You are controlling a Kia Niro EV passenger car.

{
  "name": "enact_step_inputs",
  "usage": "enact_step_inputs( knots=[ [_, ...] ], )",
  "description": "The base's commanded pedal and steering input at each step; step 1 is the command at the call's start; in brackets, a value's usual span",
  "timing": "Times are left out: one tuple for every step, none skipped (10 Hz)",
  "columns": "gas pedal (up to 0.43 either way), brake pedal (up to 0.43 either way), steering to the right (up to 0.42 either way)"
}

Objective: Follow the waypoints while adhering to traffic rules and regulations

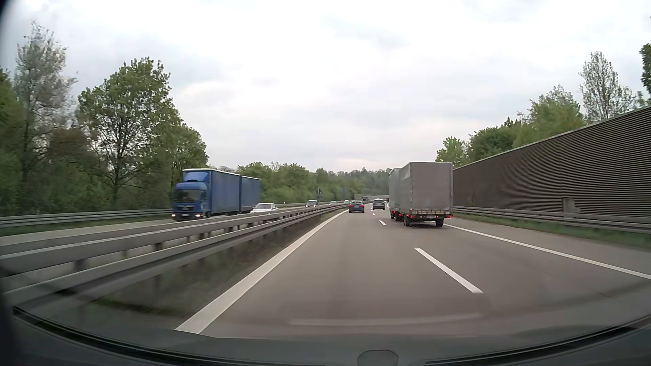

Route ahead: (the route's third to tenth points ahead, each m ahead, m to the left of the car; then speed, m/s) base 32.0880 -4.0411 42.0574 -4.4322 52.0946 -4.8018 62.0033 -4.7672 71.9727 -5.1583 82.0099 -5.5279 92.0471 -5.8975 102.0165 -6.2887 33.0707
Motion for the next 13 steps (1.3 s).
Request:
enact_step_inputs(
  knots=[
    [0.209,0.000,0.008],
    [0.220,0.000,0.008],
    [0.220,0.000,0.008],
    [0.228,0.000,0.008],
    [0.228,0.000,0.007],
    [0.228,0.000,0.007],
    [0.240,0.000,0.007],
    [0.240,0.000,0.006],
    [0.240,0.000,0.007],
    [0.240,0.000,0.006],
    [0.240,0.000,0.006],
    [0.240,0.000,0.006],
    [0.240,0.000,0.006]
  ],
)
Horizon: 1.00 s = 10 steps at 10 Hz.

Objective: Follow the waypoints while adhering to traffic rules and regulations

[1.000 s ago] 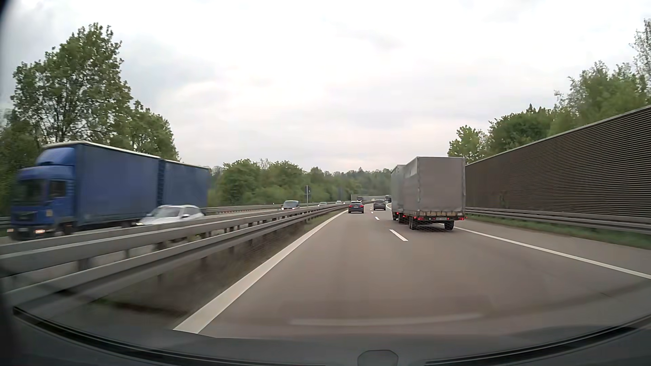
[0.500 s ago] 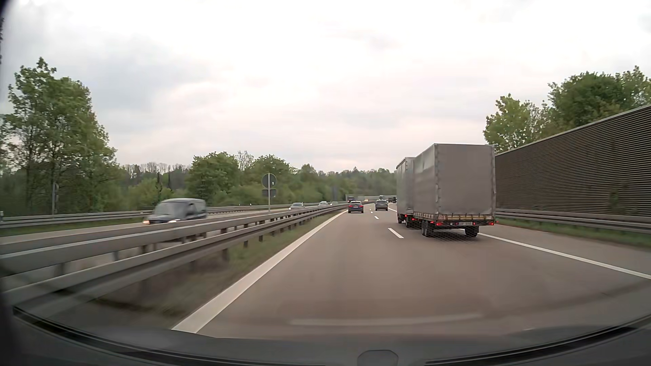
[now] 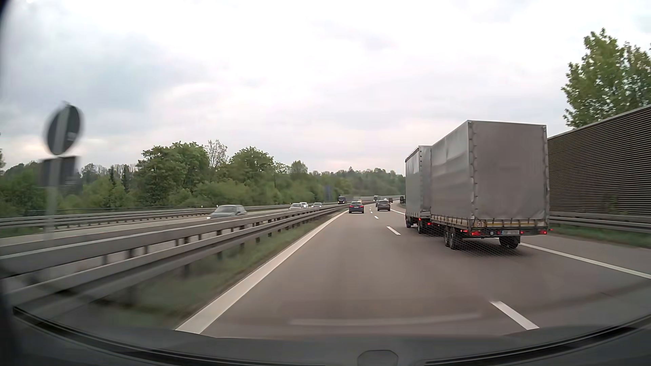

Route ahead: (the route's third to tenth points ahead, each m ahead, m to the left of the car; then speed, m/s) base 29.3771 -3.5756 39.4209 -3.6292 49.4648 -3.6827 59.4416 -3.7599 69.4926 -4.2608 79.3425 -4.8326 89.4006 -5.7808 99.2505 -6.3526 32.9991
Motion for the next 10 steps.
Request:
enact_step_inputs(
  knots=[
    [0.240,0.000,0.006],
    [0.240,0.000,0.006],
    [0.240,0.000,0.006],
    [0.240,0.000,0.006],
    [0.240,0.000,0.006],
    [0.228,0.000,0.006],
    [0.228,0.000,0.006],
    [0.228,0.000,0.007],
    [0.228,0.000,0.007],
    [0.228,0.000,0.006]
  ],
)
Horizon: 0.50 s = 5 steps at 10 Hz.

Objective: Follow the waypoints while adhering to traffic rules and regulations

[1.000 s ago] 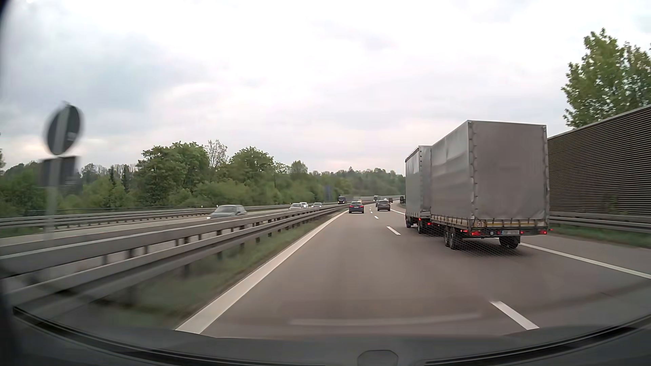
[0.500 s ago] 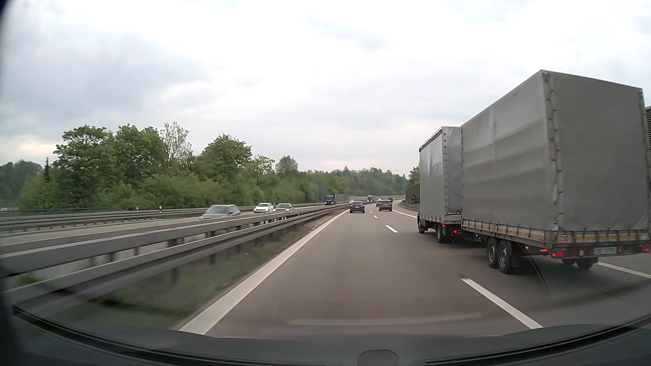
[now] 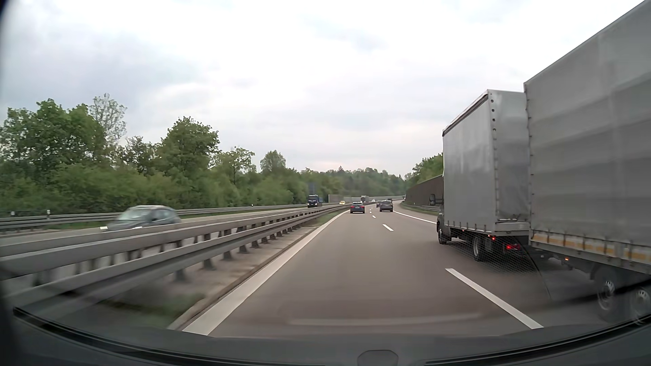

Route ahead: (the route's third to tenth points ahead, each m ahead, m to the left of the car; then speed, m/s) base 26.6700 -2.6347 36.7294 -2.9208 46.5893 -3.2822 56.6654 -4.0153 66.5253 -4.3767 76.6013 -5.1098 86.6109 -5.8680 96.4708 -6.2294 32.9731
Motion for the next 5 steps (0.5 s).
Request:
enact_step_inputs(
  knots=[
    [0.228,0.000,0.006],
    [0.228,0.000,0.007],
    [0.228,0.000,0.006],
    [0.228,0.000,0.006],
    [0.228,0.000,0.006]
  ],
)
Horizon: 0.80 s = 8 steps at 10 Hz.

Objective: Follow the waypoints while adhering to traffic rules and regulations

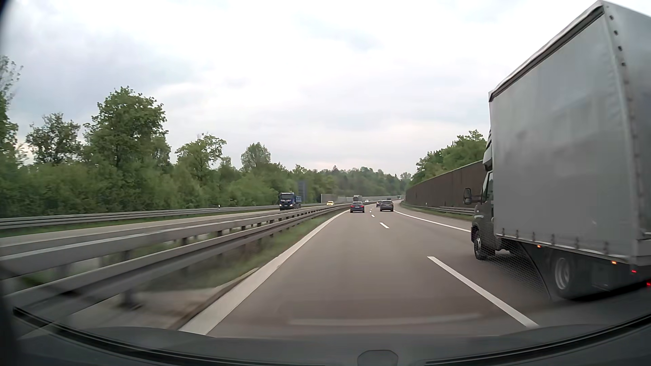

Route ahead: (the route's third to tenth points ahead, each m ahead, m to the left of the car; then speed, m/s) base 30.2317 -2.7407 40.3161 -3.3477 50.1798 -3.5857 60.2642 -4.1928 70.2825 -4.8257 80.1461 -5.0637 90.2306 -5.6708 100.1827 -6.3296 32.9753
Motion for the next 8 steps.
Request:
enact_step_inputs(
  knots=[
    [0.228,0.000,0.007],
    [0.228,0.000,0.007],
    [0.228,0.000,0.007],
    [0.228,0.000,0.007],
    [0.240,0.000,0.007],
    [0.240,0.000,0.007],
    [0.240,0.000,0.007],
    [0.240,0.000,0.007]
  ],
)
